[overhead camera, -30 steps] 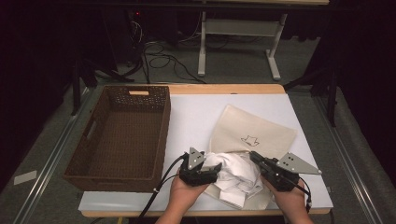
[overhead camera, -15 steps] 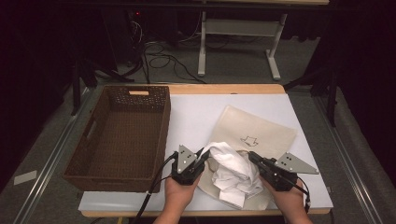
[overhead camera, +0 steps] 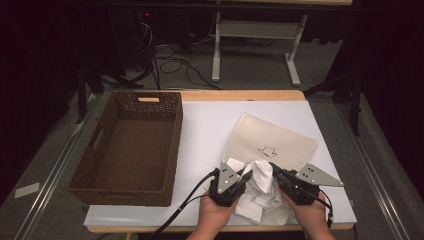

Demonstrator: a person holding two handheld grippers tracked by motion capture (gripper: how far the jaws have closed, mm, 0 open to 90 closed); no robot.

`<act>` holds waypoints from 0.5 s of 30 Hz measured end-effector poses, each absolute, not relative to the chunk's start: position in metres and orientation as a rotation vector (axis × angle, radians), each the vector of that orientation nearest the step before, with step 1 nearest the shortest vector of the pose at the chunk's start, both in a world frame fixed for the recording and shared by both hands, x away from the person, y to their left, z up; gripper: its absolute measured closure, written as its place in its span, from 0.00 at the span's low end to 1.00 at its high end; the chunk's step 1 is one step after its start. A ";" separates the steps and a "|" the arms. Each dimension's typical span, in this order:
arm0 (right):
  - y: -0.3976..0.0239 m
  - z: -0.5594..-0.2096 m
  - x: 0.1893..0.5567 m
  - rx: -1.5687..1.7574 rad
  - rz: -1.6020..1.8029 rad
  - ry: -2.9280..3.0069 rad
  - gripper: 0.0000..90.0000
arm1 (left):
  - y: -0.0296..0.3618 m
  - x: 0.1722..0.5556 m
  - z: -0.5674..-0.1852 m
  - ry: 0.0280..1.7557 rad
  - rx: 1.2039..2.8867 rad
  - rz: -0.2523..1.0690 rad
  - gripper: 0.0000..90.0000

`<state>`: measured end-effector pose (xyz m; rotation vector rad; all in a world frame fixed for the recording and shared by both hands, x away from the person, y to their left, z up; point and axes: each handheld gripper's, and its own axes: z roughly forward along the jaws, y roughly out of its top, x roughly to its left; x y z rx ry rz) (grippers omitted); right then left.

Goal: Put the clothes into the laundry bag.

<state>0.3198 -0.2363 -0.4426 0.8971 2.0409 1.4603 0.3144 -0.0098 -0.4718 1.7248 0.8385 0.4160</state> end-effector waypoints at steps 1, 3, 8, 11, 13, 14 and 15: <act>-0.236 -0.442 0.320 0.896 1.461 2.038 1.00 | -0.013 0.317 -0.476 0.844 1.730 0.402 0.90; -0.236 -0.442 0.320 0.901 1.459 2.037 1.00 | -0.019 0.320 -0.483 0.850 1.745 0.395 0.90; -0.235 -0.442 0.319 0.895 1.466 2.037 1.00 | -0.024 0.329 -0.496 0.882 1.792 0.392 0.89; -0.235 -0.441 0.318 0.898 1.478 2.037 1.00 | -0.023 0.332 -0.502 0.912 1.797 0.373 0.88; -0.234 -0.441 0.318 0.891 1.485 2.037 1.00 | -0.023 0.334 -0.504 0.929 1.806 0.384 0.88; -0.234 -0.440 0.317 0.887 1.483 2.038 1.00 | -0.023 0.335 -0.505 0.941 1.807 0.387 0.88; -0.234 -0.440 0.317 0.882 1.484 2.038 1.00 | -0.023 0.337 -0.505 0.961 1.805 0.393 0.88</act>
